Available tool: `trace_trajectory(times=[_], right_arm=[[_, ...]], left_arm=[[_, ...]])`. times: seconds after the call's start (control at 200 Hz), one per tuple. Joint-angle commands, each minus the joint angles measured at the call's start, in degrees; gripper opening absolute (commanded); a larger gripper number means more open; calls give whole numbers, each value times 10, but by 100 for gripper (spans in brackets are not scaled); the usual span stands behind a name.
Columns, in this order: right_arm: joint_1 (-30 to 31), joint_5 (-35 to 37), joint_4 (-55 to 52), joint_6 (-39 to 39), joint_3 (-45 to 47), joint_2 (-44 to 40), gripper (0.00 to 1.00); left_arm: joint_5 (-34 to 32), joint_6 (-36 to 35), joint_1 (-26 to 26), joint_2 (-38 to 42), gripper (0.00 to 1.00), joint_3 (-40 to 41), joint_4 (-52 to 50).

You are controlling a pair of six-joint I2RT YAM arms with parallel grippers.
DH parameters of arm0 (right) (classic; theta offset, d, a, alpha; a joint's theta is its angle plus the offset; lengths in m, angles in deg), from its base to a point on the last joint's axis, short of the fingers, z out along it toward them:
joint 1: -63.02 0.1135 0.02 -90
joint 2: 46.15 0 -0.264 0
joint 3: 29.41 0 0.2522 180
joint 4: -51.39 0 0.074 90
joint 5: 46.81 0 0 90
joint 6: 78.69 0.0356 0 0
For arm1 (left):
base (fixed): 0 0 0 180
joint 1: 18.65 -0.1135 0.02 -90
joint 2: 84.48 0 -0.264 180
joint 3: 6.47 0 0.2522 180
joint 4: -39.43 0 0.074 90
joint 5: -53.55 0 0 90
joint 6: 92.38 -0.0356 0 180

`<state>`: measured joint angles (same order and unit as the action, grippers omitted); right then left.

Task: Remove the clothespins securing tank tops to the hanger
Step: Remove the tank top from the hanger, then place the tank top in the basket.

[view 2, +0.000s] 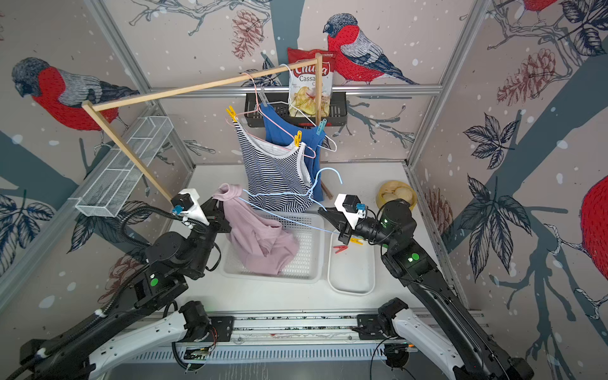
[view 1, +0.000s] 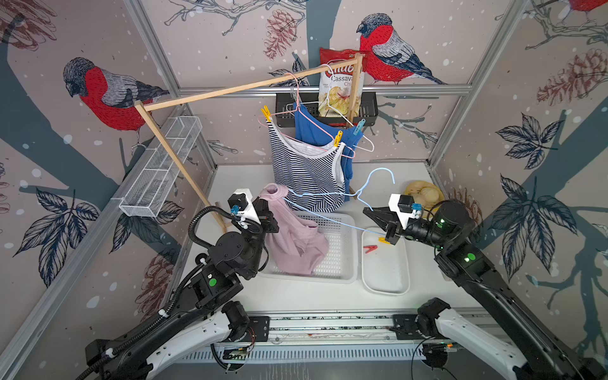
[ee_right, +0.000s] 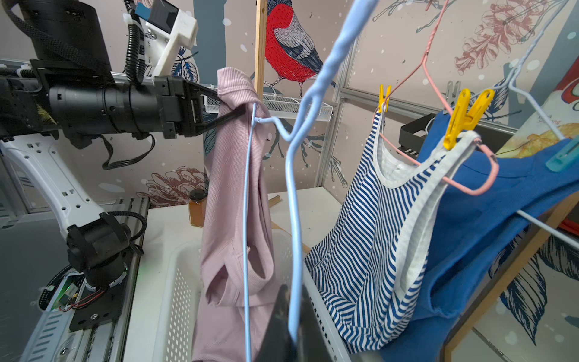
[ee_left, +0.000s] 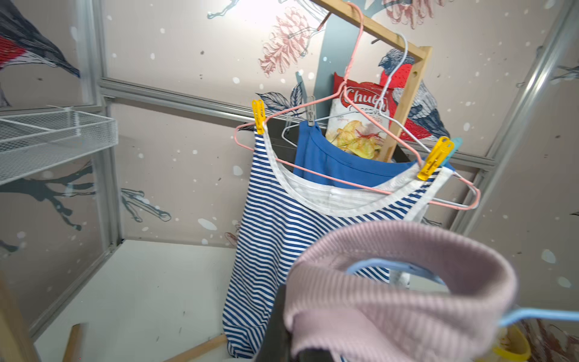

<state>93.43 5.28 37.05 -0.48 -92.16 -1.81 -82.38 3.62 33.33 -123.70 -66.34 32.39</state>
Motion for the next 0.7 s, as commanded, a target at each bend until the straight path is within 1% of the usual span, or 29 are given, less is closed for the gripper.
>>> trace_trajectory(times=[0.0,0.15,0.245,0.33,0.44,0.465,0.54,0.645,0.695], right_arm=[[0,20,-4,10,3,-19,0],[0,46,-17,8,3,-44,0],[-1,79,-28,-1,1,-61,0],[-1,92,-27,-5,4,-77,0],[0,116,-17,-1,10,-87,0],[0,118,-14,0,11,-85,0],[-1,119,2,5,9,-77,0],[-2,116,15,4,-11,-56,0],[-2,112,23,2,-21,-44,0]], left_arm=[[-53,15,-9,-7,0,-11,-23],[-36,29,-18,-20,0,-14,-28],[-46,46,-20,-28,0,-14,-42],[-47,64,-22,-22,0,-8,-49],[-18,82,-24,-6,0,5,-39],[-4,86,-24,-4,0,10,-33],[78,92,-24,2,0,27,-12],[231,73,-24,10,0,73,66],[282,68,-24,2,0,88,101]])
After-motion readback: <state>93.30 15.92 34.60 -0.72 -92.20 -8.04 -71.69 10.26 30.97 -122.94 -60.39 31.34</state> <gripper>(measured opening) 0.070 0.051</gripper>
